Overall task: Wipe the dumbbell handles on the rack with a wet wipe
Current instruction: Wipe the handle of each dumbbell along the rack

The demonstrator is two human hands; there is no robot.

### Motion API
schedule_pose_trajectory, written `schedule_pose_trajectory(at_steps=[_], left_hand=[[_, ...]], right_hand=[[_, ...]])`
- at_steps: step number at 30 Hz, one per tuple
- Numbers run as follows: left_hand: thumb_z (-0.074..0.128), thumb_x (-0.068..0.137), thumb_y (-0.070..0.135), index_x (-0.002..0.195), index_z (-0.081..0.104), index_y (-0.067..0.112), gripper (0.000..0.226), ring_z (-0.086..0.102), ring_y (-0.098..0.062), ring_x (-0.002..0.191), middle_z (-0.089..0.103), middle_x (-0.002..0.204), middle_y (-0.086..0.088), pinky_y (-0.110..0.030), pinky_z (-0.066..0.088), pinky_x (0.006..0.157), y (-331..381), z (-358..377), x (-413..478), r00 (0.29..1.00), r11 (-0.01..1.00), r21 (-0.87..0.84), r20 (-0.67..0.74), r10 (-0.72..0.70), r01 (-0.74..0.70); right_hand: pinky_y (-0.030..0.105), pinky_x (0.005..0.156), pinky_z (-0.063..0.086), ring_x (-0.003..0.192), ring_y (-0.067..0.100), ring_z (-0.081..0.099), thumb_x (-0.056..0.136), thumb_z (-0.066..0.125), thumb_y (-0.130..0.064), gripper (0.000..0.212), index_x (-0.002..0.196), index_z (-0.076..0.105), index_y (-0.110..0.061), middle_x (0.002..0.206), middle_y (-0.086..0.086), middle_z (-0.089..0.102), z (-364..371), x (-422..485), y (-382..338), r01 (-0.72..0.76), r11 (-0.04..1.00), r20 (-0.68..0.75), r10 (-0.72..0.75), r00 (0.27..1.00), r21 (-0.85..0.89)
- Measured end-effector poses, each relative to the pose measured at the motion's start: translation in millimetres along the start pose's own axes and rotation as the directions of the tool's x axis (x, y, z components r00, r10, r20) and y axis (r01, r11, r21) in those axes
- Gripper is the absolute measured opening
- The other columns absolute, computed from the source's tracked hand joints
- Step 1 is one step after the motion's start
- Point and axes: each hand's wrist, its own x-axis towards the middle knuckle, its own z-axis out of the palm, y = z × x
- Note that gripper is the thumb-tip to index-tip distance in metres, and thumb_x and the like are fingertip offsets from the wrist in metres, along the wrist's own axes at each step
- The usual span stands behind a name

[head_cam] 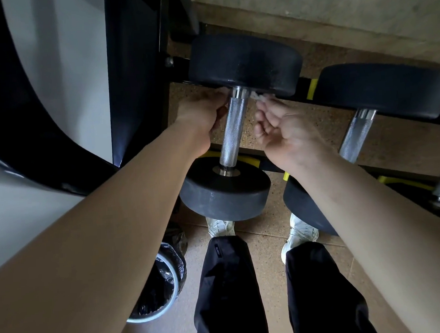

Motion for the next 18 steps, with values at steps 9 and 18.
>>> schedule_pose_trajectory(at_steps=[9,18], left_hand=[[0.062,0.101,0.02,0.088,0.067,0.02,0.013,0.051,-0.005,0.068,0.06,0.074,0.011,-0.022,0.039,0.066,-6.6,-51.8,-24.6,0.965,0.94,0.291,0.241,0.106,-0.176],[0.064,0.1,0.023,0.097,0.071,0.021,0.008,0.063,-0.004,0.092,0.07,0.095,0.008,-0.015,0.047,0.074,-14.1,-43.4,-29.6,0.965,0.758,0.608,0.239,0.108,-0.236]], right_hand=[[0.018,0.059,0.049,0.07,0.006,0.062,0.091,0.073,-0.011,0.007,0.089,0.074,-0.018,0.089,-0.004,0.073,2.7,4.0,3.3,0.107,0.935,0.013,-0.109,0.994,-0.337],[0.022,0.054,0.044,0.059,0.008,0.057,0.09,0.072,-0.003,0.016,0.081,0.073,-0.016,0.075,0.002,0.071,-36.8,-5.4,3.2,0.22,0.693,0.151,-0.161,0.975,-0.686]])
